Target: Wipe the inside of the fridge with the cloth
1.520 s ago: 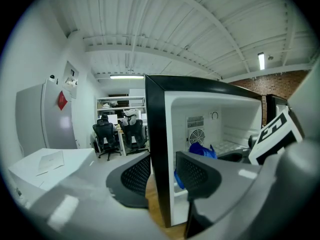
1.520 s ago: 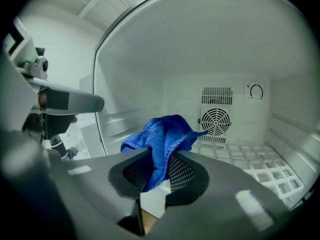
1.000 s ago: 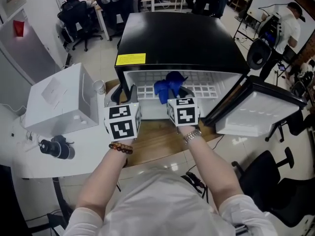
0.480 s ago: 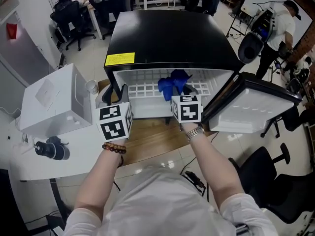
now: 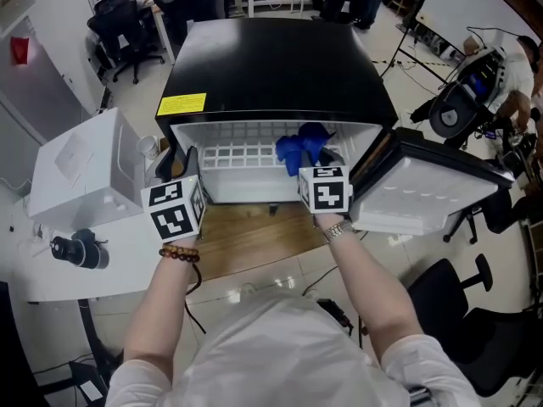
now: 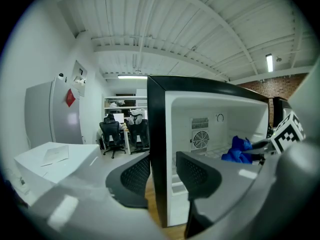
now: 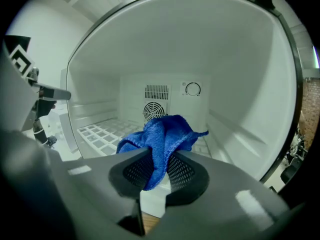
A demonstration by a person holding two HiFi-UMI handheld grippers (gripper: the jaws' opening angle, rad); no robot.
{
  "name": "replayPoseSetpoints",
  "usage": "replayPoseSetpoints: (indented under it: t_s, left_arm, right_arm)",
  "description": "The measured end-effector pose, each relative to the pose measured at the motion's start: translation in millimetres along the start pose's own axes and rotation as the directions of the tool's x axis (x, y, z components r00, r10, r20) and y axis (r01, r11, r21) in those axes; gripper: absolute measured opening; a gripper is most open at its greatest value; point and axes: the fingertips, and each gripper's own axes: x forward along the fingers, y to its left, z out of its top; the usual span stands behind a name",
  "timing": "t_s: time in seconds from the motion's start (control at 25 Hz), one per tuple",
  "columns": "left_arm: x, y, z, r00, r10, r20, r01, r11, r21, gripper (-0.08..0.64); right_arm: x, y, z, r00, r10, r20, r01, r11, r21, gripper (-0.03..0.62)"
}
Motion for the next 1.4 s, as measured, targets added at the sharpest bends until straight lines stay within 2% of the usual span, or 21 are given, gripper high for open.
replayPoseSetpoints:
  t_s: [0.24,0.44,0.68,0.92,1.08,1.28,1.4]
  left_arm:
    - [-8,-1,-4,1.0,0.026,-0.005,-0.026,1.0,-0.006,0.156]
    - [-19,-11,-14,1.0,0.012,-0.014,-0.013,1.0,-0.014,0.155]
    - [-25,-42,-34,0.998,-0.051,-0.04,0.051,0.999,-0.001,0.156]
    - [-23,-88,-29,0.986,-0.164,-0.027,0.166,0.985,0.049,0.156]
    - [-18,-126,-21,0.954,-0.298,-0.026,0.299,0.948,0.105,0.102]
    - [-10,-161,-16,0.892,-0.448,-0.053,0.451,0.882,0.137,0.104]
    - [-8,-177,-9,0.856,-0.514,-0.058,0.517,0.845,0.135,0.141]
  right_arm:
    - [-2,-20,-6,1.0,-0.017,-0.019,0.017,1.0,-0.012,0.066]
    - [-5,-27,-2,0.999,-0.043,0.008,0.044,0.998,-0.037,0.066]
    - [-8,-33,-2,0.996,-0.085,0.021,0.086,0.995,-0.051,0.066]
    - [-16,-35,4,0.995,-0.088,0.052,0.091,0.994,-0.054,0.066]
    - [-27,-28,13,0.995,-0.011,0.099,0.013,1.0,-0.023,0.066]
    - [-48,-15,25,0.978,0.129,0.165,-0.128,0.992,-0.018,0.066]
    - [-64,-5,28,0.958,0.211,0.195,-0.208,0.977,-0.039,0.066]
